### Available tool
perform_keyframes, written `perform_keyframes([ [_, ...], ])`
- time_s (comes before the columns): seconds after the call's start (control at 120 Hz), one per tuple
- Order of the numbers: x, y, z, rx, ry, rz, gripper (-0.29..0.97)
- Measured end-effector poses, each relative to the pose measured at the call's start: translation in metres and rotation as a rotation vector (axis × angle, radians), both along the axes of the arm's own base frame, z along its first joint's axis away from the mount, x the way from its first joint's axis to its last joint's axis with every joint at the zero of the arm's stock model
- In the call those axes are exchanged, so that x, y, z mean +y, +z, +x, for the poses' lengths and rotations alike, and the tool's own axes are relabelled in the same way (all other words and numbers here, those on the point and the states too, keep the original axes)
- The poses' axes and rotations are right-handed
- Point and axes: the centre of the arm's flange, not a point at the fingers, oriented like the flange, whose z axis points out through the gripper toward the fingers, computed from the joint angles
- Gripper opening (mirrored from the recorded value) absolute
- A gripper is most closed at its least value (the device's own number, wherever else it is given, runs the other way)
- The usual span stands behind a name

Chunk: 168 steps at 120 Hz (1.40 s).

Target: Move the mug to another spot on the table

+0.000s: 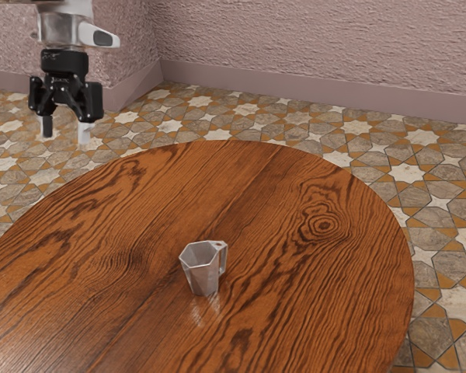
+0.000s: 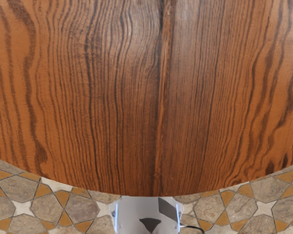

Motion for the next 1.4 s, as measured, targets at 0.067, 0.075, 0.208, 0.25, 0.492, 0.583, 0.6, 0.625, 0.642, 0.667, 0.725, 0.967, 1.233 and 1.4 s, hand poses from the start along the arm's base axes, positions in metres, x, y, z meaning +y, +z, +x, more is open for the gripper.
perform_keyframes([
  [0.067, 0.012, 0.002, 0.015, -0.125, 0.014, 0.011, 0.66],
  [0.075, 0.013, 0.002, 0.017, -0.138, 0.014, 0.012, 0.66],
  [0.208, -0.009, -0.016, 0.037, -0.258, -0.038, 0.016, 0.66],
  [0.25, -0.024, -0.031, 0.039, -0.272, -0.067, 0.013, 0.66],
  [0.492, -0.084, -0.131, 0.083, -0.31, -0.184, -0.017, 0.66],
  [0.583, -0.092, -0.162, 0.1, -0.316, -0.201, -0.024, 0.66],
  [0.6, -0.095, -0.168, 0.103, -0.317, -0.205, -0.025, 0.66],
  [0.625, -0.1, -0.176, 0.107, -0.318, -0.213, -0.028, 0.66],
  [0.642, -0.103, -0.181, 0.109, -0.32, -0.219, -0.029, 0.66],
  [0.667, -0.108, -0.189, 0.112, -0.322, -0.227, -0.032, 0.66],
  [0.725, -0.12, -0.207, 0.119, -0.324, -0.246, -0.038, 0.66],
  [0.967, -0.155, -0.256, 0.133, -0.341, -0.286, -0.05, 0.66],
  [1.233, -0.175, -0.302, 0.131, -0.324, -0.299, -0.061, 0.66],
  [1.4, -0.174, -0.317, 0.126, -0.313, -0.302, -0.056, 0.66],
])
